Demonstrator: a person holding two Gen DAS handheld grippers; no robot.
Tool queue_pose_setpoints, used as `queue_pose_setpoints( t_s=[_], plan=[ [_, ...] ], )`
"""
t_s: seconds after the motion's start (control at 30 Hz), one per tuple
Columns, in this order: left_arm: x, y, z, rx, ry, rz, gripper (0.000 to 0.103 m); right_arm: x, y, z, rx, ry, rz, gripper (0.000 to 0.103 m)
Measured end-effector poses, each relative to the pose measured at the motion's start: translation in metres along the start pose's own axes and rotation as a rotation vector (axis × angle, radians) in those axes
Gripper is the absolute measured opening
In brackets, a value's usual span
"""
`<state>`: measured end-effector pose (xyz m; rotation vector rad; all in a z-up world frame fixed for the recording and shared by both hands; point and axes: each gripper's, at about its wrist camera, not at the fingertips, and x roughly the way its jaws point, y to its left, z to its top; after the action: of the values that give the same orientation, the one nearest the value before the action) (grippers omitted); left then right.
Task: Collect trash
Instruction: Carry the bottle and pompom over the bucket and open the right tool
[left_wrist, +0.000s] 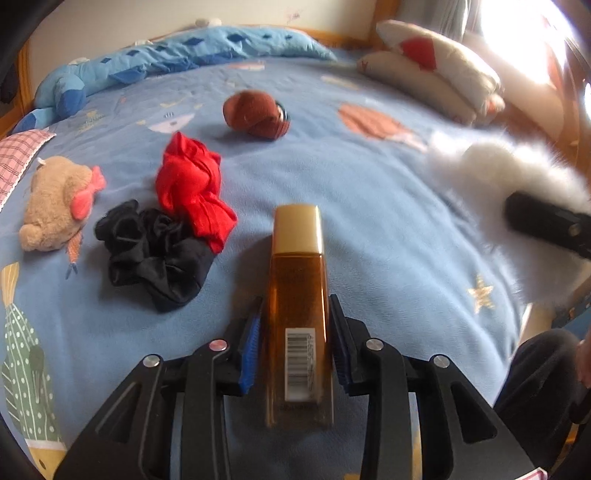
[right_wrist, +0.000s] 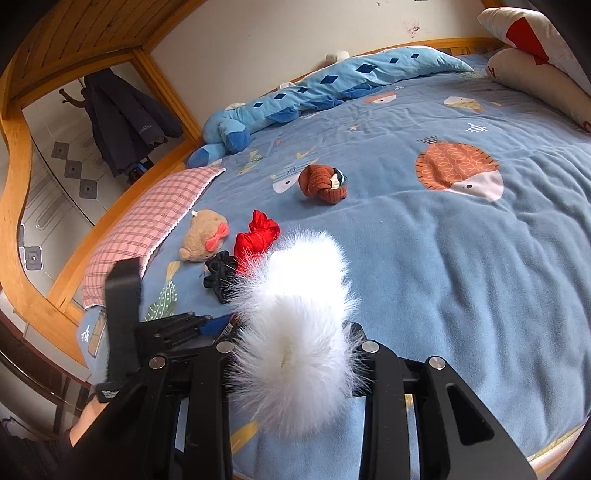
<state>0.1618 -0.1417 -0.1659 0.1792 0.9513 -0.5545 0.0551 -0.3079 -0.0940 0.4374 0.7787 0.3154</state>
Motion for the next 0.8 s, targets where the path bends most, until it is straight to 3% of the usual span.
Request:
queue_pose_setpoints(
  t_s=[0.27,0.43,0.6,0.8],
  plan=[
    [-0.007,-0.001,0.001,-0.021,-0.025,-0.024,0.032,-0.003,0.001,-0.003,-0.009,0.004,-0.013,0.029],
    [-0.032,-0.020,0.001,-0.020,-0.061,-0.127,0.032,-0.029,-0.003,-0.013,0.000,-0.025,-0.023,0.029],
    [-0.059,-0.067,0.005,0.028,-0.099,-0.249,0.032,-0.085,-0.014,-0.037,0.042,-0.085,-0.052,0.029],
    [-0.075,-0.147,-0.003,0.130,-0.075,-0.426,0.032,-0.184,-0.036,-0.091,0.127,-0.185,-0.196,0.029]
  ],
)
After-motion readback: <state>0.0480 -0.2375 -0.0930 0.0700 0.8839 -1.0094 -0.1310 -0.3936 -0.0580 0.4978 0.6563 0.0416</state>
